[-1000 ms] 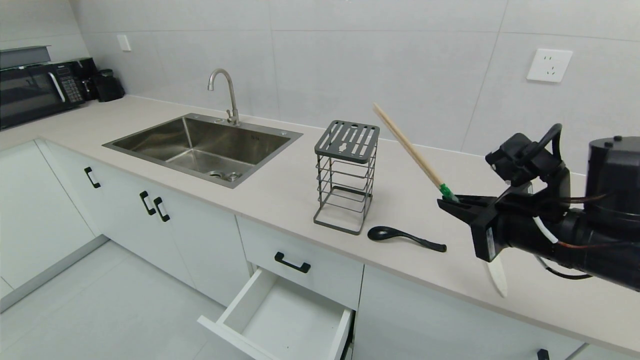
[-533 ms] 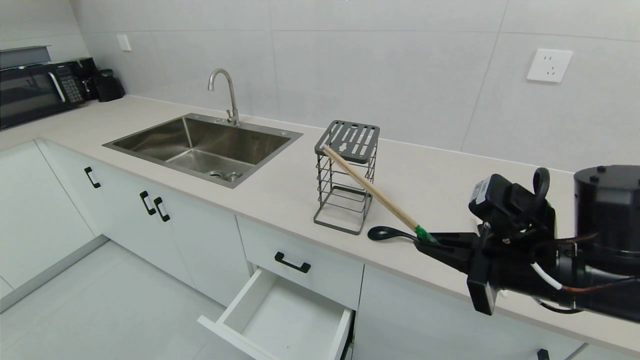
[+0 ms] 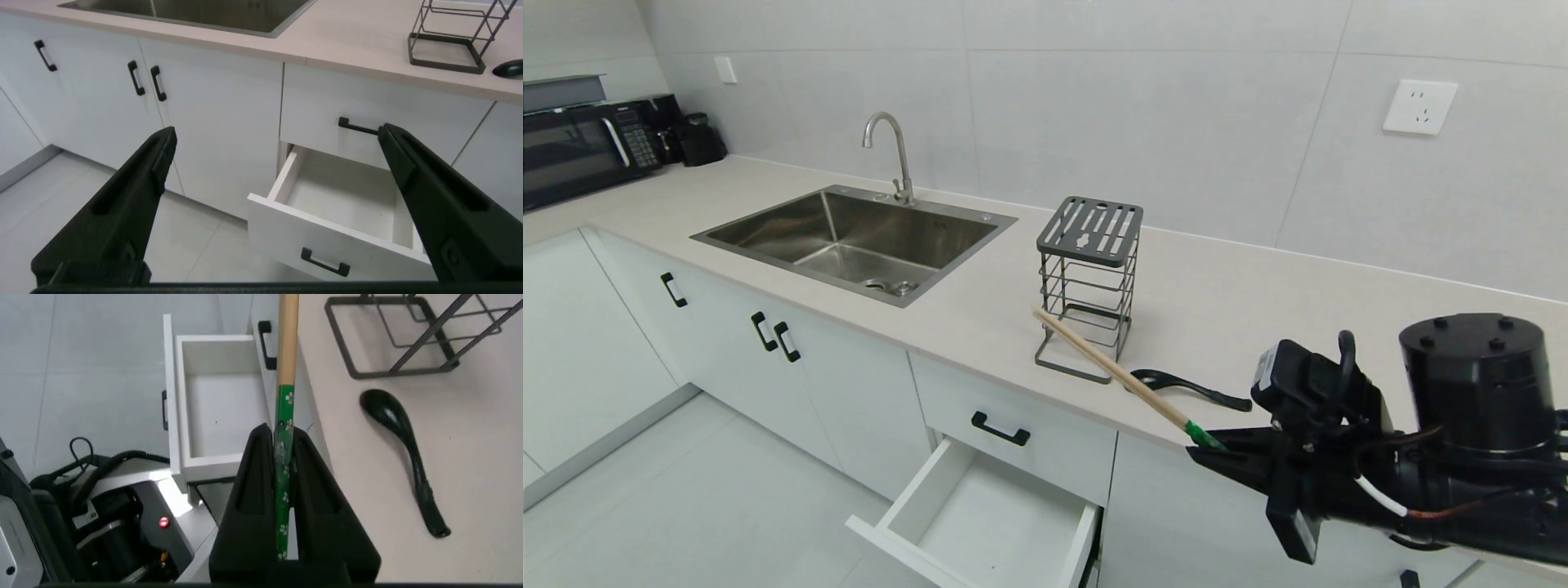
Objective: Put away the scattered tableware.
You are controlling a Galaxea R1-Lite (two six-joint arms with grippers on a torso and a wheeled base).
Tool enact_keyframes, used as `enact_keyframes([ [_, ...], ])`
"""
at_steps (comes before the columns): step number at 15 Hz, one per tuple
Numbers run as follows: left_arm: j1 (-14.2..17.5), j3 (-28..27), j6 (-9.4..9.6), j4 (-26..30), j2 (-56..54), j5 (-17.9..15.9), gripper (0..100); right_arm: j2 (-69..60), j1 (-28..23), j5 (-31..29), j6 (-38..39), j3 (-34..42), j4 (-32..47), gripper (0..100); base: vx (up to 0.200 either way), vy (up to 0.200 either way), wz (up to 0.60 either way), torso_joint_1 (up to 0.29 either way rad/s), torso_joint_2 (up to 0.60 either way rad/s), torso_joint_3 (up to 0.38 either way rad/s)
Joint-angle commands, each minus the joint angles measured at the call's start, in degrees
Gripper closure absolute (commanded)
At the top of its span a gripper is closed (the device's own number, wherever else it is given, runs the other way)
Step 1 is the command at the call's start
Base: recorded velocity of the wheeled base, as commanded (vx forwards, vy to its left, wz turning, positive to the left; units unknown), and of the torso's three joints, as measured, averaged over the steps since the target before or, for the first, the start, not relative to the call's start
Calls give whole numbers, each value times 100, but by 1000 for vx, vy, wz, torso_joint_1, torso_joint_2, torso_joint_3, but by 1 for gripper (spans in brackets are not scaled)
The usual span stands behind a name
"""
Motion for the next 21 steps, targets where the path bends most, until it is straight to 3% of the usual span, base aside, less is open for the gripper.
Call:
enact_keyframes([
  [1,1,0,0,-4,7,-1,0,121,44,1,-54,270,-11,100,0,0,0,0,0,0],
  [6,1,0,0,-4,7,-1,0,147,79,-25,-318,314,-11,100,0,0,0,-68,144,69],
  [10,1,0,0,-4,7,-1,0,262,808,-60,-221,217,-29,100,0,0,0,-104,206,95],
  [15,1,0,0,-4,7,-1,0,1844,1722,-456,323,-1215,-20,100,0,0,0,-7,14,6],
  [21,1,0,0,-4,7,-1,0,2476,1678,-553,473,-1874,41,100,0,0,0,-55,115,56],
])
